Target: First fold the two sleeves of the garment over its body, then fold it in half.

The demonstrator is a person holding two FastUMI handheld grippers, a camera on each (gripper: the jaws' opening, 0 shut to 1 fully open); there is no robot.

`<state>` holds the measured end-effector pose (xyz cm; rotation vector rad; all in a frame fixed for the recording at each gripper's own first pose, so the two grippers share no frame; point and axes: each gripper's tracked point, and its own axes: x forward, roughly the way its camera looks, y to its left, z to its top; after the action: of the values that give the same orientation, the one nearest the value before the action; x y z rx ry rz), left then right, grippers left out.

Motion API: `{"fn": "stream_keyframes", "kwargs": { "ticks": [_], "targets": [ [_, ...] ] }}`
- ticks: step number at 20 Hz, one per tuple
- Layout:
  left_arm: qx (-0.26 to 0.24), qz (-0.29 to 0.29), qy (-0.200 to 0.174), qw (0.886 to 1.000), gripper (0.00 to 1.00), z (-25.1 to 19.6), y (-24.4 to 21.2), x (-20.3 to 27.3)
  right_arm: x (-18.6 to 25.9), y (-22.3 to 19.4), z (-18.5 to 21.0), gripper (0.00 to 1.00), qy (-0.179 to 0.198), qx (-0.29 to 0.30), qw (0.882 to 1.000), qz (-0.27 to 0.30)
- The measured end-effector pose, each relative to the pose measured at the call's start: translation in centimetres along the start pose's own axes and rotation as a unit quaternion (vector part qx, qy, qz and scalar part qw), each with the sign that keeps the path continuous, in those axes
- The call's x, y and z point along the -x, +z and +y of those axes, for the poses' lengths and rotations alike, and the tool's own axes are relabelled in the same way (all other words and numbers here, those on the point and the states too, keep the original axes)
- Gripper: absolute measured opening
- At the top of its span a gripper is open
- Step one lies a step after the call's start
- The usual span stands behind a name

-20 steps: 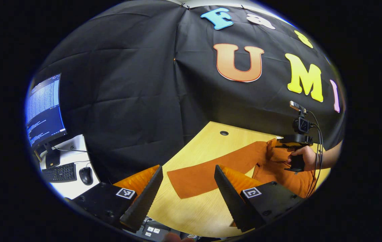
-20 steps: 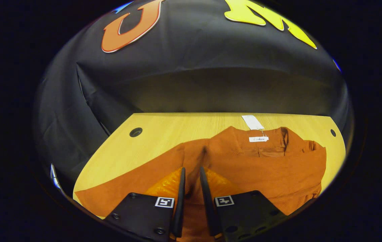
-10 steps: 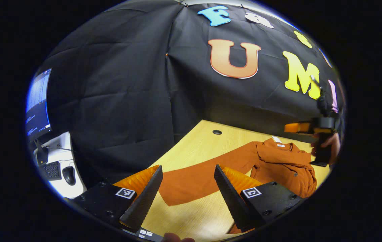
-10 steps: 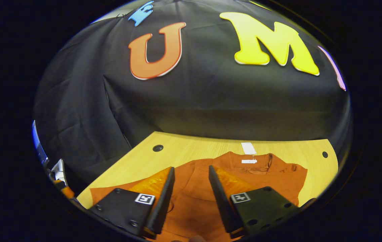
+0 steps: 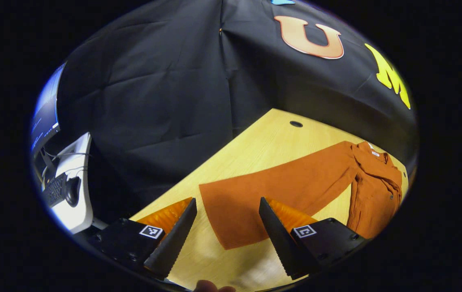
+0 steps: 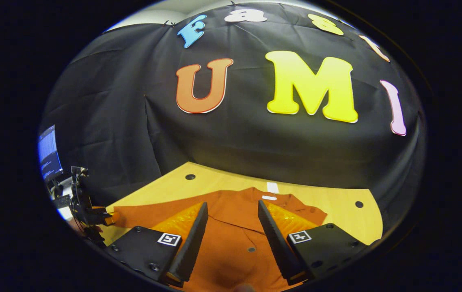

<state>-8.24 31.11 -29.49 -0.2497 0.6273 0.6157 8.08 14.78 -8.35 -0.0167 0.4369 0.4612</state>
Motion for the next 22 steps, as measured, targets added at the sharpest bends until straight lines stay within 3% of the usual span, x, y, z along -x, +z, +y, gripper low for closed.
{"fn": "stream_keyframes", "kwargs": {
  "ticks": [5, 11, 13, 16, 17, 18, 20, 22],
  "targets": [
    [0.001, 0.014, 0.028, 1.0, 1.0, 0.2, -1.0, -1.0, 2.5, -1.1, -1.9, 0.81, -0.02, 0.006, 1.0, 0.005],
    [0.029, 0.015, 0.036, 0.999, 0.98, -0.5, -1.8, -1.4, 2.7, -1.2, -2.6, 0.81, -0.027, -0.012, 1.0, 0.006],
    [0.031, 0.011, 0.027, 0.999, 0.85, -1.5, -1.7, -1.8, 2.5, -1.5, -2.7, 0.81, -0.026, -0.021, 0.999, 0.009],
    [0.068, -0.007, 0.025, 0.997, 0.36, -1.4, -1.4, -1.4, 2.8, -1.1, -2.4, 0.81, -0.018, -0.01, 1.0, 0.002],
    [0.074, -0.003, 0.027, 0.997, 0.34, -1.1, -1.4, -1.3, 3.0, -1.0, -2.4, 0.81, -0.016, -0.006, 1.0, 0.0],
    [0.073, 0.005, 0.027, 0.997, 0.18, -1.1, -1.4, -1.4, 3.1, -1.0, -2.3, 0.81, -0.015, -0.006, 1.0, -0.001],
    [0.058, 0.025, 0.016, 0.998, 0.08, -1.5, -1.2, -1.5, 3.4, -1.1, -2.6, 0.81, -0.017, -0.01, 1.0, 0.001],
    [0.069, 0.042, -0.037, 0.996, 0.03, -3.4, -1.2, -1.5, 3.9, -1.4, -3.1, 0.81, -0.022, -0.012, 1.0, 0.004]
  ]
}}
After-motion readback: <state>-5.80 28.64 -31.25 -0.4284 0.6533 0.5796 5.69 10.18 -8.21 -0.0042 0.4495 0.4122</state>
